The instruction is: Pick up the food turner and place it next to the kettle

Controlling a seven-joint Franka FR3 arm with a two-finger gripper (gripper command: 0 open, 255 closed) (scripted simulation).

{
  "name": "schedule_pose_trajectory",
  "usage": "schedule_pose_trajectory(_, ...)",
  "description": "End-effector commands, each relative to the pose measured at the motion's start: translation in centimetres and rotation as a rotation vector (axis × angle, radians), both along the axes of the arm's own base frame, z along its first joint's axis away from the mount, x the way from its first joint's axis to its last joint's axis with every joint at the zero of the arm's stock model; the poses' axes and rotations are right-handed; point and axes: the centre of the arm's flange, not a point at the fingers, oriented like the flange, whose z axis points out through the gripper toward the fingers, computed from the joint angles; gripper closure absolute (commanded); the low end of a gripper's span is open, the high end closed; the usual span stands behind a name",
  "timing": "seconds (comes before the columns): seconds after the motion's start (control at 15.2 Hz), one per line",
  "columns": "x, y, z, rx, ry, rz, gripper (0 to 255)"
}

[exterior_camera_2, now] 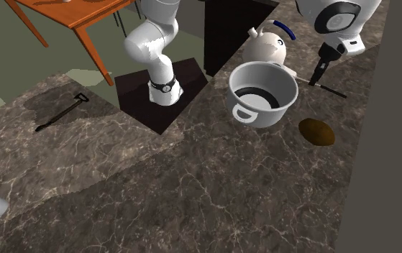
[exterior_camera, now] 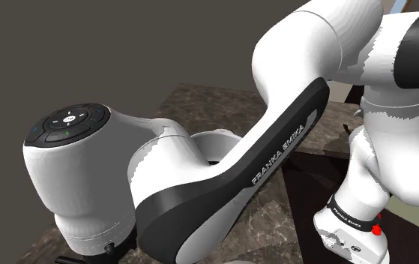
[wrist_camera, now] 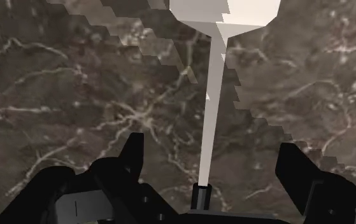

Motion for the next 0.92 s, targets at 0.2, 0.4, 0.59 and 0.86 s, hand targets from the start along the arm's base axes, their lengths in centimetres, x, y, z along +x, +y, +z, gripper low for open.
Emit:
schedule_pose_trajectory(0.2,-0.1,-0.1,2.6,0.000,0.000,0.000,0)
schedule_pose_trajectory(0.4,-0.3,-0.2,5.0,0.000,0.000,0.000,0)
schedule_pose_trajectory(0.59,-0.3,-0.2,5.0,0.000,0.000,0.000,0)
schedule_pose_trajectory(0.86,-0.3,-0.2,5.0,0.000,0.000,0.000,0)
